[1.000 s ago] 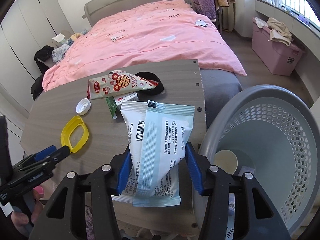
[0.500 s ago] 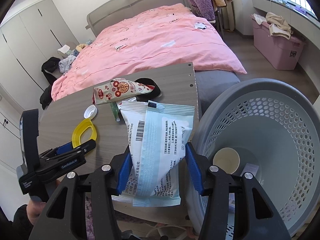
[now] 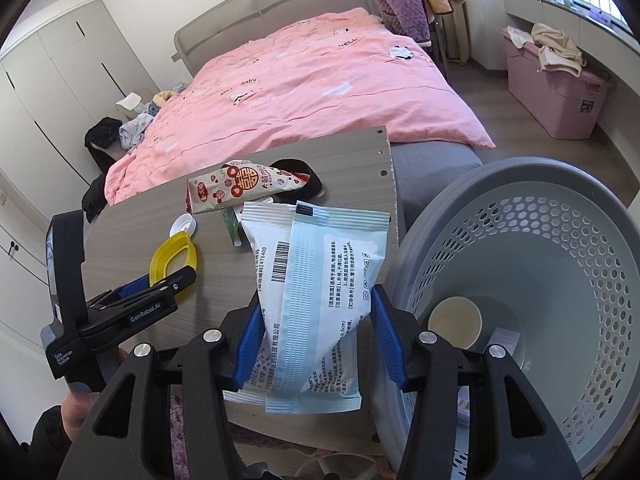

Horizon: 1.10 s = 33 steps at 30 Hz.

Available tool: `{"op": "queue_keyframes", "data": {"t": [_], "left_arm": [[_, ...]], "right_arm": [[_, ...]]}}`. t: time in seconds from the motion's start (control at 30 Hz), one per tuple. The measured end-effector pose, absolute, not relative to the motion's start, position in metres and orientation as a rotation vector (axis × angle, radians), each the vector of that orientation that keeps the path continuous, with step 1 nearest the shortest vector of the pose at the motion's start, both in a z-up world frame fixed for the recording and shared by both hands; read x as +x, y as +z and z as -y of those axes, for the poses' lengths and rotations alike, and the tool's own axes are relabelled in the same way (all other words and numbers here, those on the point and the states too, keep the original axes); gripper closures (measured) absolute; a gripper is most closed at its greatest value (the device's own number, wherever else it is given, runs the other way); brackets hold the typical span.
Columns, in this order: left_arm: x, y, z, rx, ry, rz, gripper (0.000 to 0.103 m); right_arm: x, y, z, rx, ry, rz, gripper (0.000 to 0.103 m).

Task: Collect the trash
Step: 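Hold the wipe pack in the right gripper while the left gripper grasps the yellow lid, then carry the wipe pack and yellow lid over the basket and open both grippers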

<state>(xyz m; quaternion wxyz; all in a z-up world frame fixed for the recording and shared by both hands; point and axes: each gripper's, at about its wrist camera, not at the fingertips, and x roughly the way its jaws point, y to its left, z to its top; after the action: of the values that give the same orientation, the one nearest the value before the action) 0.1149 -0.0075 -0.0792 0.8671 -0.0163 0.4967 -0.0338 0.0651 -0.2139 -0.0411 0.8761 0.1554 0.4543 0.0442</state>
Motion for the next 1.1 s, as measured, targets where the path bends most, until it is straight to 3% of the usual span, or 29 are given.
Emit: {"op": "queue_keyframes", "data": {"t": [0.4,0.7,1.1], "left_arm": [[0.077,-0.020,0.007,-0.002,-0.093,-0.910,0.035],[0.058,0.022,0.080,0.046,-0.299,-0.814,0.035],[0.043,0.011,0.186,0.177,-0.552,-0.822,0.035]], "right_arm": [[0.055,-0.027,0.234,0.351,0.075,-0.879,0.053],[0.017,-0.010,0.288,0.358,-0.053,-0.789,0.053],[-0.031,-0.019,0.367,0.420,-0.240,-0.779,0.053]]}}
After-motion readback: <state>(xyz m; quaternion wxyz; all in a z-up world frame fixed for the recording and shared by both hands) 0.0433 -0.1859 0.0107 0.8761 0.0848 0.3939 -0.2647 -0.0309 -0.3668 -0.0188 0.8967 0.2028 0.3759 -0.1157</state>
